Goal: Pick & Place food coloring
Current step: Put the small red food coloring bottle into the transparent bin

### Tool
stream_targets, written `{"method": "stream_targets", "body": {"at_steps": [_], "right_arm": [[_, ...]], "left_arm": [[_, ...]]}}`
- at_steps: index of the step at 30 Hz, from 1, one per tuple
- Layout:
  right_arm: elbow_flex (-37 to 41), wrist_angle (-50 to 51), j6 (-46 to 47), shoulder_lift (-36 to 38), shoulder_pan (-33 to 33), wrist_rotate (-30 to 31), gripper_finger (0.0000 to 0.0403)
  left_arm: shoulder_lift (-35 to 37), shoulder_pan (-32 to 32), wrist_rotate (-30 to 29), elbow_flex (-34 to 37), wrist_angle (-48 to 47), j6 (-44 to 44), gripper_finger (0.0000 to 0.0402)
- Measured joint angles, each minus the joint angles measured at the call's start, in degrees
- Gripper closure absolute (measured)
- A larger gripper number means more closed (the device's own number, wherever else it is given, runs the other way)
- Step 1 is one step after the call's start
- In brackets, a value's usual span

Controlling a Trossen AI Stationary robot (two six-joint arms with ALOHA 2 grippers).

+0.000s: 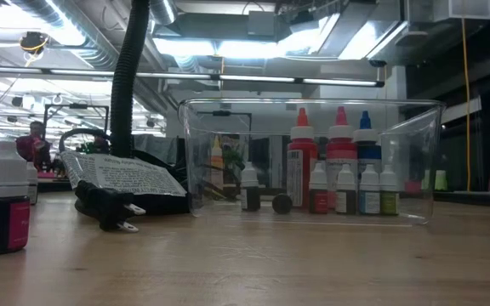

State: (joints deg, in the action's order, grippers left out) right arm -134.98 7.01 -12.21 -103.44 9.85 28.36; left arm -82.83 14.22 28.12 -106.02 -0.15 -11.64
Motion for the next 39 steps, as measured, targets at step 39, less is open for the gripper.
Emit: {"method": "stream_targets", "body": {"at_steps": [39], "right_arm": [[0.02, 3.79, -2.74, 0.24, 0.19, 0.47, 0.0278]], "left_arm": [[-0.64, 0.15, 0.67, 0.00, -2.09, -0.24, 0.0320]]}}
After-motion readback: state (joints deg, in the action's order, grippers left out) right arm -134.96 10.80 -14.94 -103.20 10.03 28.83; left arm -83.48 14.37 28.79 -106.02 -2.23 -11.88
